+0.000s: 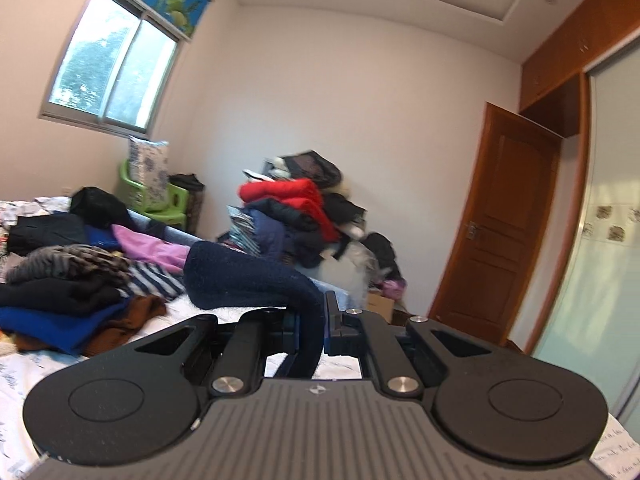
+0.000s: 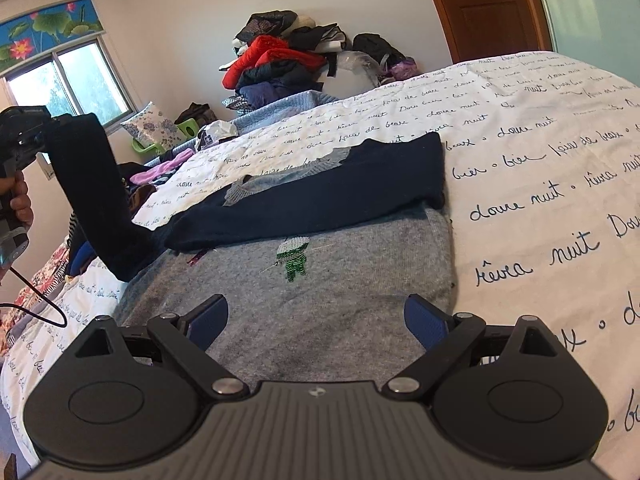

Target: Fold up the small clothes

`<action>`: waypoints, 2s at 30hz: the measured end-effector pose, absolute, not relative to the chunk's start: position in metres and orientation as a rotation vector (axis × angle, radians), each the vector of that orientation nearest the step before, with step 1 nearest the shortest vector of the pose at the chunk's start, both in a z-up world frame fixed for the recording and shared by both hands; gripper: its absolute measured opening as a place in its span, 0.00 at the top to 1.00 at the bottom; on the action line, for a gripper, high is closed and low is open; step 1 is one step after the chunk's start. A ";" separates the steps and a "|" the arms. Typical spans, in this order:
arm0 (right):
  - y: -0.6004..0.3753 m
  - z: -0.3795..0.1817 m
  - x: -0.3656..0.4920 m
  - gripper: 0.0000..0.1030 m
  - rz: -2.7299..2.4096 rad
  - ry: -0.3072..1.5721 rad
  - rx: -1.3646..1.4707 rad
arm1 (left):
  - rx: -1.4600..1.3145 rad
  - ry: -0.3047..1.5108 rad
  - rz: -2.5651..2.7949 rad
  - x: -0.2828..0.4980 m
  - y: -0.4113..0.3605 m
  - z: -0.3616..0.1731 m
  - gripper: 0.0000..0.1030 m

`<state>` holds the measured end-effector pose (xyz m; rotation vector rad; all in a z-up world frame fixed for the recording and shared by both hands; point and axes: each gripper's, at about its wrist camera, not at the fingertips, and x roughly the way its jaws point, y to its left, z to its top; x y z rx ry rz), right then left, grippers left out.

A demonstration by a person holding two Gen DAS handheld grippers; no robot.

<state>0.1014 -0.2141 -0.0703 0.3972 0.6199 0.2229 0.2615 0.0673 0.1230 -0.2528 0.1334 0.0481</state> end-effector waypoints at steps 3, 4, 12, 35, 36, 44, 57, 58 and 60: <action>-0.221 -0.072 0.099 0.07 0.219 0.620 0.420 | -0.247 0.166 0.009 0.269 0.045 0.115 0.92; -0.223 -0.073 0.097 0.07 0.218 0.620 0.428 | -0.245 0.178 -0.004 0.272 0.038 0.112 0.92; -0.238 -0.076 0.089 0.07 0.194 0.623 0.466 | -0.174 0.255 -0.113 0.285 -0.021 0.075 0.92; -0.254 -0.083 0.088 0.07 0.172 0.638 0.519 | 0.042 0.428 -0.254 0.297 -0.110 0.001 0.87; -0.255 -0.082 0.091 0.07 0.188 0.636 0.533 | 0.046 0.434 -0.248 0.298 -0.106 0.001 0.86; -0.255 -0.065 0.170 0.07 0.380 0.510 0.570 | 0.109 0.485 -0.162 0.284 -0.074 -0.005 0.34; -0.248 -0.119 0.333 0.12 0.516 0.704 0.920 | 0.081 0.605 -0.151 0.245 -0.017 -0.019 0.12; -0.244 -0.117 0.337 0.16 0.507 0.707 0.901 | 0.075 0.608 -0.148 0.244 -0.015 -0.019 0.12; -0.235 -0.118 0.344 0.39 0.498 0.738 0.874 | 0.062 0.618 -0.143 0.243 -0.010 -0.019 0.12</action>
